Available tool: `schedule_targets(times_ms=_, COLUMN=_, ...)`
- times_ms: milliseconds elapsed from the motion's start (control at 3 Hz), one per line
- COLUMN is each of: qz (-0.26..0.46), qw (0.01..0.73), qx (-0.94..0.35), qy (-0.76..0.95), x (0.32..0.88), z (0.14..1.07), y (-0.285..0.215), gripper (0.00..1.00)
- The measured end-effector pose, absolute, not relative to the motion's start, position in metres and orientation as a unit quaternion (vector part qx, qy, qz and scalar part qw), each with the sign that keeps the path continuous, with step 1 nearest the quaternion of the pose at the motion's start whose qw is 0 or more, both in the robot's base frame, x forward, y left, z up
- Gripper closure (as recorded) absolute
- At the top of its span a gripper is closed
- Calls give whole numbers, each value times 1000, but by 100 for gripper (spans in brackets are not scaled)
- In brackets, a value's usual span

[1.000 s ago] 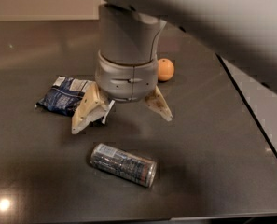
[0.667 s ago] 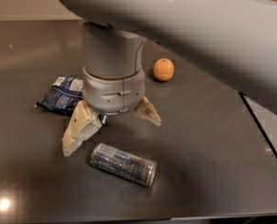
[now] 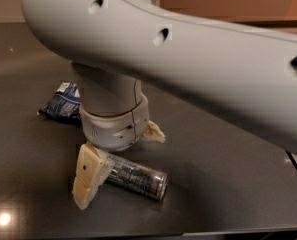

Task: Place redbull can upright

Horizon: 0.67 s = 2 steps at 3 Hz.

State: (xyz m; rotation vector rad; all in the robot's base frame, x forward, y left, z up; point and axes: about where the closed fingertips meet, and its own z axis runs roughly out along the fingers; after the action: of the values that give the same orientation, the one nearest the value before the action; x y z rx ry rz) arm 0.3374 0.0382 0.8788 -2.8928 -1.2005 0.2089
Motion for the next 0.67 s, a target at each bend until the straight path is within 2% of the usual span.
schedule_targets(times_ms=667, qz=51, qw=-45, qx=-893, qy=-445, x=344, z=870, y=13, gripper=0)
